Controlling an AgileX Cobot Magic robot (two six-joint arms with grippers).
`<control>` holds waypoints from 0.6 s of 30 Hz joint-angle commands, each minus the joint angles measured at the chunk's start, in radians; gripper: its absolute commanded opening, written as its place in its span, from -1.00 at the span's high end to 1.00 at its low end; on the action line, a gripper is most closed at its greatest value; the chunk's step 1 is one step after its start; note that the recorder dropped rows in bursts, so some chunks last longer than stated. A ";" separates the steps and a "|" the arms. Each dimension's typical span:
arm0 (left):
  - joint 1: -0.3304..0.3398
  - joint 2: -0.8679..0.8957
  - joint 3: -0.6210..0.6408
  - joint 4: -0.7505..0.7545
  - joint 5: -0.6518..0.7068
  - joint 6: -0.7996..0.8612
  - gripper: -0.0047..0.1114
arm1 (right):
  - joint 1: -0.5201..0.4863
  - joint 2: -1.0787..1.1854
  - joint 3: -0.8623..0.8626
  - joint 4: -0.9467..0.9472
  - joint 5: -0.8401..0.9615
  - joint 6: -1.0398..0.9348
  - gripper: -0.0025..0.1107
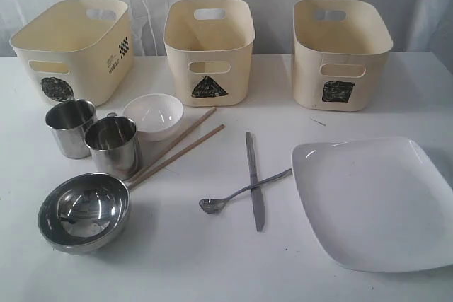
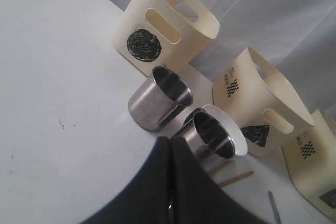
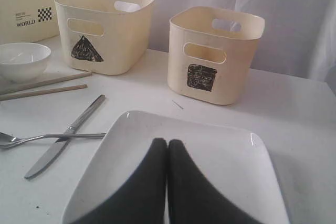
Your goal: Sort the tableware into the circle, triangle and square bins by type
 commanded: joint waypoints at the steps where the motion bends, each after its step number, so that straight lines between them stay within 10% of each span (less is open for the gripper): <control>1: -0.028 -0.004 -0.099 0.023 0.061 0.061 0.92 | -0.006 -0.005 0.004 -0.005 0.002 0.005 0.96; 18: -0.037 0.951 -0.710 0.042 0.227 0.611 0.71 | -0.006 -0.005 0.004 -0.005 0.002 0.005 0.96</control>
